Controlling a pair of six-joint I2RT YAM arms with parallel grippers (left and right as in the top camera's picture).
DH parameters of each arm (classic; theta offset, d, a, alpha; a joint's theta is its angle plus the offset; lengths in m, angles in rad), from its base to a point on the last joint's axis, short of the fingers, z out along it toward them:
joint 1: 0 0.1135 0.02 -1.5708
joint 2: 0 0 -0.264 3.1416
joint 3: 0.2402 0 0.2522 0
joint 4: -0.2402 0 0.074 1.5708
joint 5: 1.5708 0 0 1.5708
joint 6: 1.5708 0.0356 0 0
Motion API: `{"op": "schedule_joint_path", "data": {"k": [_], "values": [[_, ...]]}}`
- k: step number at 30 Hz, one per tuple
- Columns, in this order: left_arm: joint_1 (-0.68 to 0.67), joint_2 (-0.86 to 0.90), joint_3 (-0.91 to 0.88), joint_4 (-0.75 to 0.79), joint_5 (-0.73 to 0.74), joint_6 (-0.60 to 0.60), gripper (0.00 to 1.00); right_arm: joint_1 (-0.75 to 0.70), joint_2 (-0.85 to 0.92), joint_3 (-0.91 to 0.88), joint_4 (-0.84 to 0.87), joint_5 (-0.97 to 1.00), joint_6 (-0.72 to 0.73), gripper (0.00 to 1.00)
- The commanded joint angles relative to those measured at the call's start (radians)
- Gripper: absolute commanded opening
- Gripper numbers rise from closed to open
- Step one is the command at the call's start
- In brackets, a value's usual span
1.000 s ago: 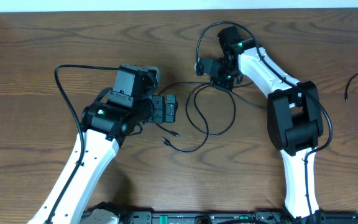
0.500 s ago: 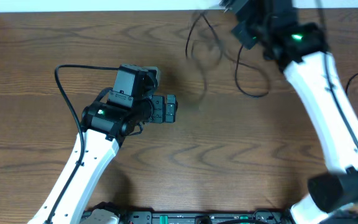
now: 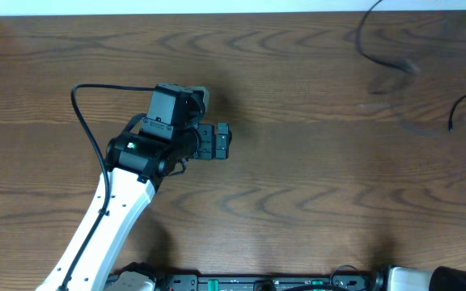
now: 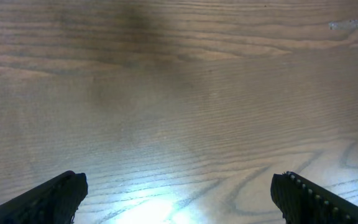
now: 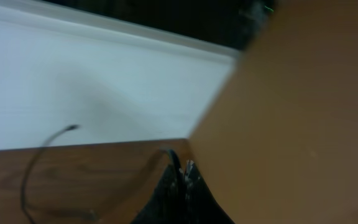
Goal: Untangle cables
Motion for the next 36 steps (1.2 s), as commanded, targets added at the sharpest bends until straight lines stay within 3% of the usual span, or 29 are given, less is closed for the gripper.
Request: {"op": "schedule_joint_path", "data": {"k": [1, 9, 15, 20, 22, 24, 28, 32, 34, 35, 36], "values": [[0.002, -0.007, 0.009, 0.007, 0.001, 0.018, 1.00, -0.132, 0.009, 0.003, 0.036, 0.010, 0.072, 0.01], [0.002, -0.007, 0.009, 0.009, 0.001, 0.018, 1.00, -0.369, 0.081, 0.003, 0.155, 0.004, 0.350, 0.01], [0.002, -0.007, 0.009, 0.010, 0.001, 0.017, 1.00, -0.457, 0.198, 0.003, 0.063, -0.338, 0.410, 0.01], [0.002, -0.007, 0.009, 0.009, 0.001, 0.017, 1.00, -0.428, 0.265, 0.003, -0.099, -0.451, 0.420, 0.38], [0.002, -0.007, 0.009, 0.009, 0.001, 0.017, 1.00, -0.402, 0.307, 0.003, -0.209, -0.454, 0.467, 0.86], [0.002, -0.007, 0.009, 0.009, 0.001, 0.017, 1.00, -0.385, 0.336, 0.002, -0.286, -0.454, 0.516, 0.96], [0.002, -0.007, 0.009, 0.005, 0.001, 0.017, 1.00, -0.347, 0.402, 0.001, -0.413, -0.458, 0.519, 0.99], [0.002, -0.006, 0.009, 0.001, 0.001, 0.017, 1.00, -0.306, 0.520, 0.000, -0.429, -0.457, 0.245, 0.99], [0.002, -0.006, 0.009, 0.002, 0.001, 0.018, 1.00, -0.298, 0.607, 0.000, -0.424, -0.436, 0.055, 0.87], [0.002, -0.006, 0.009, 0.001, 0.001, 0.018, 1.00, -0.298, 0.632, 0.000, -0.422, -0.420, 0.016, 0.80], [0.002, -0.006, 0.009, 0.000, 0.001, 0.017, 1.00, -0.298, 0.656, 0.000, -0.415, -0.405, 0.003, 0.79]]}}
